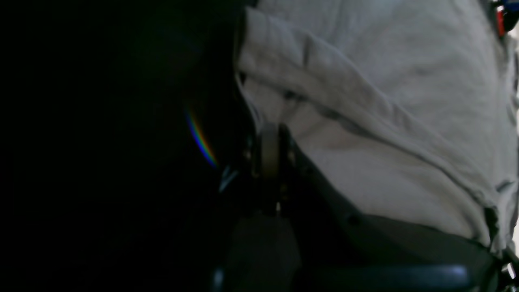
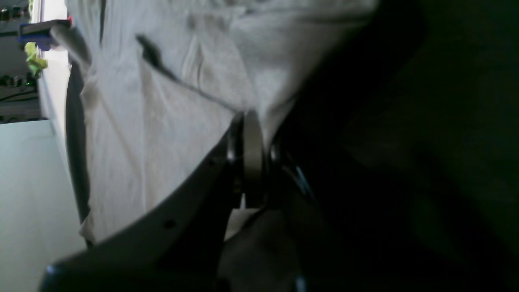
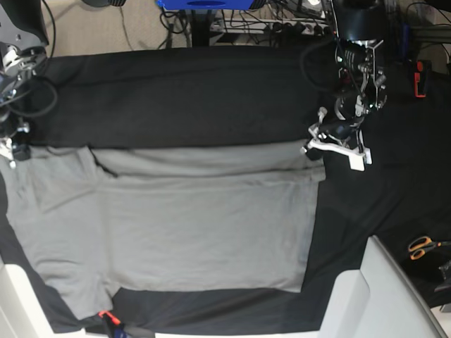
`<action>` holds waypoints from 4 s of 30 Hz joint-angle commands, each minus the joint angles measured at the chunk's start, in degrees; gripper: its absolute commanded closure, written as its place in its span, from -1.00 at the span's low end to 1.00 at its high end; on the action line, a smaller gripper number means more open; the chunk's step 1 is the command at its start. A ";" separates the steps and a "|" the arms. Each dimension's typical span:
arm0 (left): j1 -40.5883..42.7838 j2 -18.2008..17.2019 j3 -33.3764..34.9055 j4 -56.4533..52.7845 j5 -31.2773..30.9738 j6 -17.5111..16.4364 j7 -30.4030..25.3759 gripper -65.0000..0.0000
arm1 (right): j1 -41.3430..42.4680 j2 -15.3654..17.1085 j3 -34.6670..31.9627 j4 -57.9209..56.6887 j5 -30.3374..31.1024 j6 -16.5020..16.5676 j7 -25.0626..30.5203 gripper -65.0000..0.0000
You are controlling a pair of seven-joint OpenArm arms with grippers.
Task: Fold the T-shirt properly
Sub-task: 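Pull the folded edge back toward the robot with both grippers, then release the shirt and move the right gripper to the sleeve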
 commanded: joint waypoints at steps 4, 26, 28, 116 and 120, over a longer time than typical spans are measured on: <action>3.22 -1.15 0.12 5.43 0.37 0.75 0.86 1.00 | -0.63 1.52 -0.70 0.93 0.51 4.37 0.89 0.98; 13.77 -5.89 -0.32 17.39 0.28 0.75 3.94 1.00 | -13.81 -9.82 -7.83 34.77 1.04 2.96 -10.45 0.98; 14.12 -6.42 -0.32 17.56 0.28 0.75 3.94 1.00 | -14.34 -10.17 -7.83 36.00 1.04 2.96 -12.03 0.98; 20.45 -14.69 -18.78 22.31 0.55 0.93 4.03 -0.12 | -8.54 -2.61 -18.46 43.30 0.68 -1.87 -12.91 -0.54; 19.93 -16.53 -18.78 22.31 0.55 0.67 4.03 -0.11 | 0.43 3.11 -24.70 27.04 0.68 -1.87 -5.70 -0.54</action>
